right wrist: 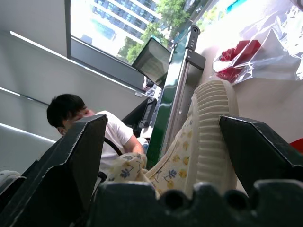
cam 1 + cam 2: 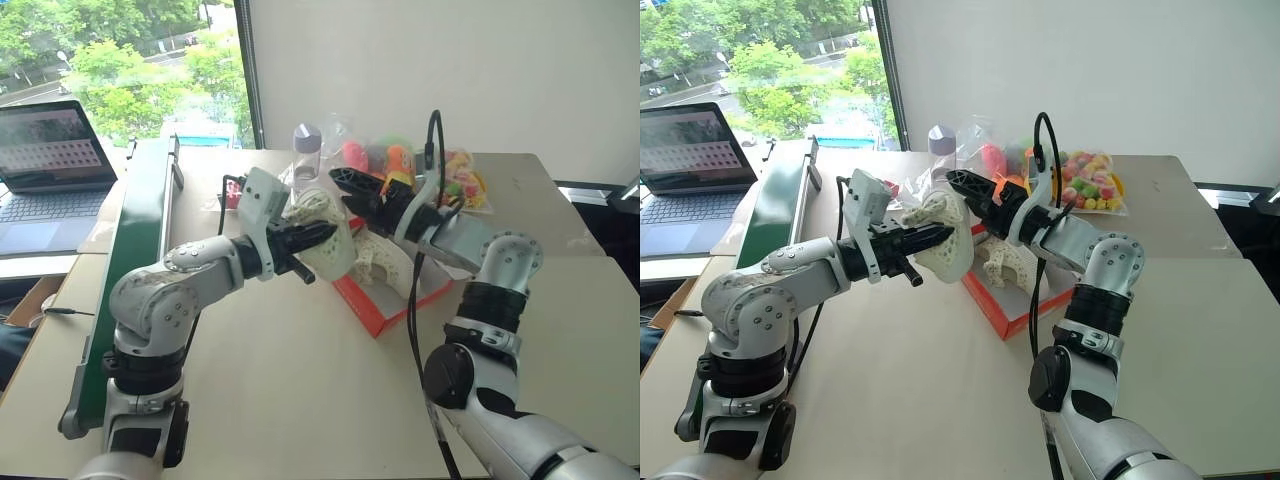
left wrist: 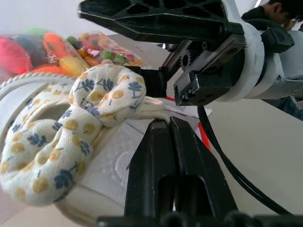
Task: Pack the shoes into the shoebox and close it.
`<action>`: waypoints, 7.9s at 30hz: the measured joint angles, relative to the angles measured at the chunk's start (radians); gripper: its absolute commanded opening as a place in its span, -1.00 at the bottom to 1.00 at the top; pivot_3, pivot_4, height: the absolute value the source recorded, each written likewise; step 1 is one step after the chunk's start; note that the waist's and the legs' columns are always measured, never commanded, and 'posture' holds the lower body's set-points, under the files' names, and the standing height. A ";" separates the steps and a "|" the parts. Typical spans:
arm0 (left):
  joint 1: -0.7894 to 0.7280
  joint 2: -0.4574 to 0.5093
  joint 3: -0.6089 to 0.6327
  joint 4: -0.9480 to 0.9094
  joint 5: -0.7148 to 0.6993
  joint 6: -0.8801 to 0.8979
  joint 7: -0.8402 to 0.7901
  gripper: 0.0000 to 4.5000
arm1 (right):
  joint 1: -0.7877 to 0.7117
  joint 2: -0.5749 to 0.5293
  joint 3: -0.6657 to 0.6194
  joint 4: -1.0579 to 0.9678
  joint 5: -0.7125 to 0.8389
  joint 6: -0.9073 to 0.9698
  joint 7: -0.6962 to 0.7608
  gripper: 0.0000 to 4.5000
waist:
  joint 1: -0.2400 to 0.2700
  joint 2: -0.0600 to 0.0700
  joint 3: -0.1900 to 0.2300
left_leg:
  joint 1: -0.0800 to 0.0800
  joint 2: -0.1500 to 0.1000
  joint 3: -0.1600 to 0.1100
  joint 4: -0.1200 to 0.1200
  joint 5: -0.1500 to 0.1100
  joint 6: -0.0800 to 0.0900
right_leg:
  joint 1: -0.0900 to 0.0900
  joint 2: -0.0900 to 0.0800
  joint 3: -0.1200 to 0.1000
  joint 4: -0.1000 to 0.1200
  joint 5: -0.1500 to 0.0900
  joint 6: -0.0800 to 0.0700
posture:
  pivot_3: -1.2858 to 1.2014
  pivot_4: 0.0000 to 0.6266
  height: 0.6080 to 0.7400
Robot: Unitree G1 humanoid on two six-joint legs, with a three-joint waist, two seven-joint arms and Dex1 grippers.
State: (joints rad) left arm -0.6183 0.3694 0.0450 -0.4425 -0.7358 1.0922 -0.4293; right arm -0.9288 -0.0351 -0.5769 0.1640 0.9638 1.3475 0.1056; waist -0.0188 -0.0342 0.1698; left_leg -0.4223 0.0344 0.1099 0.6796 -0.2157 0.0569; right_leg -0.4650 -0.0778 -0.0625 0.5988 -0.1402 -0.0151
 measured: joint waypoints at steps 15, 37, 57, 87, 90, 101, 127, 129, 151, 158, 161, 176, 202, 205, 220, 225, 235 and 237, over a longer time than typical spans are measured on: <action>-0.005 0.045 -0.017 0.001 -0.012 -0.001 -0.042 -0.98 | 0.098 -0.254 0.222 0.077 -0.109 -0.055 0.205 1.00 | 0.003 0.000 0.000 | 0.000 0.000 0.000 0.000 0.000 0.000 | 0.000 0.000 0.000 -0.002 0.000 0.000 | 0.03 -0.52 1.00; -0.005 0.047 -0.038 -0.012 -0.007 -0.049 -0.061 -0.98 | -0.012 -0.159 0.177 0.106 -0.077 -0.020 0.207 1.00 | 0.005 0.000 0.000 | -0.001 0.000 -0.001 0.000 0.000 0.000 | 0.000 0.000 0.000 -0.002 0.000 0.000 | 0.03 -0.52 1.00; 0.012 0.125 0.021 -0.031 -0.070 0.003 -0.062 -0.32 | -0.002 -0.213 0.312 0.124 -0.139 -0.070 0.310 -0.63 | 0.005 0.000 0.000 | -0.001 0.000 -0.001 -0.001 0.000 0.000 | 0.000 0.000 0.000 -0.002 0.000 0.001 | 0.03 -0.52 1.00; 0.075 0.303 0.131 -0.111 -0.196 0.058 -0.040 -0.02 | -0.054 -0.442 0.487 0.559 -0.480 -0.347 0.613 -0.67 | 0.005 0.000 0.001 | -0.001 -0.001 0.000 -0.002 0.000 0.000 | -0.001 0.001 0.002 -0.003 -0.001 0.001 | 0.03 -0.52 1.00; 0.078 0.306 0.131 -0.112 -0.196 0.055 -0.042 -0.02 | -0.054 -0.435 0.484 0.584 -0.483 -0.363 0.621 -0.67 | 0.005 0.000 0.001 | -0.001 -0.001 0.000 -0.002 0.000 0.000 | -0.001 0.000 0.002 -0.004 -0.001 0.001 | 0.03 -0.52 1.00; 0.092 0.327 0.127 -0.113 -0.195 0.041 -0.046 -0.02 | -0.055 -0.394 0.554 0.637 -0.574 -0.477 0.701 -0.67 | 0.003 0.000 0.001 | 0.000 0.000 0.000 -0.002 0.000 0.000 | 0.000 0.001 0.002 -0.003 -0.001 0.001 | 0.03 -0.52 1.00; 0.126 0.336 0.110 -0.159 -0.210 0.038 -0.019 -0.02 | 0.168 -0.406 0.871 0.398 -1.078 -1.137 0.599 -0.67 | 0.010 -0.008 -0.018 | 0.024 0.000 0.001 -0.005 -0.007 -0.010 | 0.021 0.000 0.010 -0.006 -0.006 -0.005 | 0.03 -0.52 1.00; 0.125 0.335 0.103 -0.157 -0.208 0.034 -0.020 -0.02 | 0.203 -0.424 0.898 0.345 -1.123 -1.154 0.584 -0.67 | 0.013 -0.009 -0.019 | 0.024 -0.001 0.001 -0.009 -0.008 -0.011 | 0.020 0.000 0.010 -0.006 -0.008 -0.005 | 0.03 -0.52 1.00; 0.119 0.351 0.052 -0.132 -0.158 -0.011 -0.086 -0.02 | 0.305 -0.433 0.833 0.206 -1.102 -0.975 0.694 1.00 | 0.031 -0.014 -0.023 | 0.015 -0.001 0.002 -0.013 -0.008 -0.011 | 0.008 0.000 0.011 -0.007 -0.010 -0.006 | 0.03 -0.52 1.00; 0.106 0.349 0.031 -0.120 -0.137 -0.031 -0.105 -0.02 | 0.299 -0.481 0.755 0.023 -0.911 -0.602 0.861 1.00 | 0.031 -0.008 -0.015 | 0.007 -0.001 0.002 -0.013 -0.008 -0.011 | 0.002 0.001 0.011 -0.007 -0.010 -0.006 | 0.03 -0.52 1.00; 0.094 0.345 0.015 -0.105 -0.128 -0.043 -0.114 -0.02 | 0.260 -0.525 0.720 -0.070 -0.801 -0.438 0.932 1.00 | 0.028 -0.005 -0.010 | 0.004 -0.001 0.003 -0.013 -0.007 -0.009 | -0.002 0.002 0.011 -0.005 -0.010 -0.006 | 0.03 -0.52 1.00; 0.074 0.334 -0.016 -0.052 -0.077 -0.084 -0.159 -0.02 | 0.129 -0.580 0.634 -0.064 -0.668 -0.336 0.859 0.53 | 0.030 -0.006 -0.007 | -0.001 -0.003 0.003 -0.014 -0.004 -0.001 | -0.007 0.002 0.011 -0.005 -0.010 0.000 | 0.03 -0.52 1.00; 0.084 0.326 -0.016 -0.053 -0.062 -0.085 -0.161 -0.02 | 0.043 -0.683 0.729 -0.081 -0.587 -0.343 1.019 -0.75 | 0.027 -0.005 -0.006 | 0.000 -0.002 0.003 -0.011 -0.004 -0.001 | -0.006 0.003 0.011 -0.003 -0.009 0.000 | 0.03 -0.52 1.00; 0.084 0.325 -0.015 -0.054 -0.057 -0.085 -0.158 -0.02 | 0.029 -0.690 0.780 -0.021 -0.602 -0.406 1.074 -0.75 | 0.028 -0.006 -0.006 | 0.000 -0.002 0.003 -0.010 -0.004 -0.001 | -0.005 0.003 0.011 -0.003 -0.009 0.000 | 0.03 -0.52 1.00; 0.150 0.313 0.031 -0.127 -0.079 -0.061 -0.093 -0.02 | -0.183 -0.460 1.014 0.675 -0.921 -0.965 1.232 -0.78 | 0.020 -0.005 -0.007 | 0.011 -0.002 0.002 -0.008 -0.005 0.001 | 0.008 0.002 0.009 -0.004 -0.009 0.000 | 0.03 -0.52 1.00; 0.171 0.312 0.061 -0.160 -0.101 -0.040 -0.056 -0.02 | -0.224 -0.355 1.058 0.853 -1.076 -1.118 1.047 -0.78 | 0.022 -0.007 -0.009 | 0.016 -0.002 0.002 -0.008 -0.006 -0.003 | 0.011 0.001 0.009 -0.002 -0.012 -0.004 | 0.03 -0.52 1.00; 0.182 0.316 0.068 -0.169 -0.113 -0.040 -0.042 -0.02 | -0.127 -0.288 1.008 0.827 -1.146 -1.149 0.857 -0.79 | 0.014 -0.014 -0.023 | 0.035 0.000 0.002 -0.009 -0.010 -0.013 | 0.028 0.001 0.010 -0.001 -0.013 -0.006 | 0.03 -0.52 1.00; 0.173 0.321 0.061 -0.166 -0.112 -0.041 -0.052 -0.02 | -0.098 -0.296 0.977 0.755 -1.141 -1.102 0.858 -0.79 | 0.014 -0.014 -0.024 | 0.035 0.000 0.002 -0.009 -0.010 -0.013 | 0.028 0.001 0.010 -0.001 -0.013 -0.006 | 0.03 -0.52 1.00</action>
State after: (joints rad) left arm -0.4452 0.6904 0.1057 -0.6088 -0.8474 1.0514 -0.4810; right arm -1.0269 -0.3315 0.4005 0.9188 -0.1773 0.2453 0.9636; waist -0.0044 -0.0479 0.1455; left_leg -0.3869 0.0343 0.1118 0.6702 -0.2257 0.0435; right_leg -0.4369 -0.0764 -0.0521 0.5979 -0.1537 -0.0209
